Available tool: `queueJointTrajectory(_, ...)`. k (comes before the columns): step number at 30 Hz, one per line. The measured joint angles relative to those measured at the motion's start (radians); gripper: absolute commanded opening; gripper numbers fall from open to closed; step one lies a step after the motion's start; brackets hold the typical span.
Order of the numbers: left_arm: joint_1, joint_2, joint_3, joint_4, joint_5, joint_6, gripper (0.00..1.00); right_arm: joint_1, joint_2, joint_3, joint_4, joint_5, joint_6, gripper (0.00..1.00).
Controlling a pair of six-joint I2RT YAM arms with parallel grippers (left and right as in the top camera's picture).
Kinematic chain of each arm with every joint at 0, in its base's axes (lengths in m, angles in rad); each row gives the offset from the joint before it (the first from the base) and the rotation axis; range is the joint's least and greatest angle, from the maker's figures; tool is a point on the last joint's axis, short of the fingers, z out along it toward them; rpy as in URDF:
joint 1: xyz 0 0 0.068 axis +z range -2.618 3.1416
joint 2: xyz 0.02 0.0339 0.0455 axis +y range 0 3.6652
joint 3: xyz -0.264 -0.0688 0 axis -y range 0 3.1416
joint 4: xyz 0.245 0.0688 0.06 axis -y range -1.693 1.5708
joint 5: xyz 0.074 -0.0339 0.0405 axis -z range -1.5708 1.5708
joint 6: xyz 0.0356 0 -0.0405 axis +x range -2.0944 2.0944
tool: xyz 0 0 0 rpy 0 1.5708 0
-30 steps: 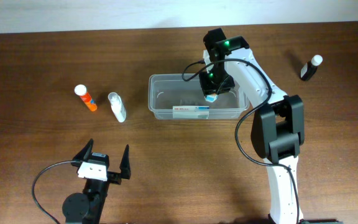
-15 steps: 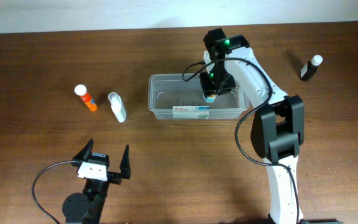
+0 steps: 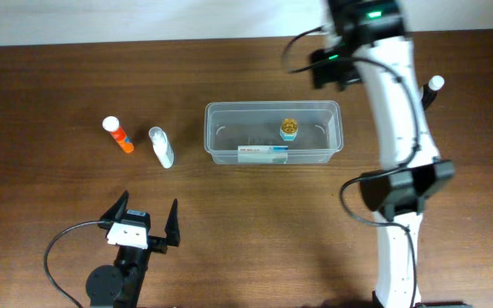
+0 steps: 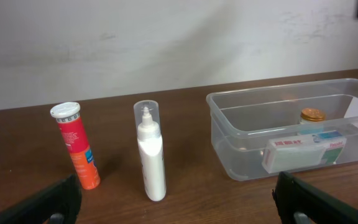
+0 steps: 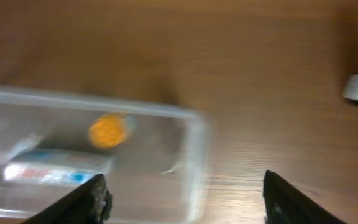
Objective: Pack container
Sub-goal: 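Move the right gripper over the dark bottle with white cap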
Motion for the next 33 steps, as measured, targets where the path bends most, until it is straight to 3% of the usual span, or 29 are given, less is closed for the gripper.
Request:
queueJointTrajectory(7, 0.000, 0.000, 0.000, 0.000, 0.000, 0.000, 0.99, -0.282, 0.000, 0.000, 0.052, 0.008, -0.093, 0.80)
queueJointTrajectory(14, 0.000, 0.000, 0.000, 0.000, 0.000, 0.000, 0.99, -0.428, 0.000, -0.012, 0.157, -0.047, -0.154, 0.80)
queueJointTrajectory(21, 0.000, 0.000, 0.000, 0.000, 0.000, 0.000, 0.99, -0.503, 0.028, -0.012, 0.244, -0.121, -0.209, 0.80)
queueJointTrajectory(33, 0.000, 0.000, 0.000, 0.000, 0.000, 0.000, 0.99, -0.505, 0.222, -0.013, 0.352, -0.129, -0.259, 0.79)
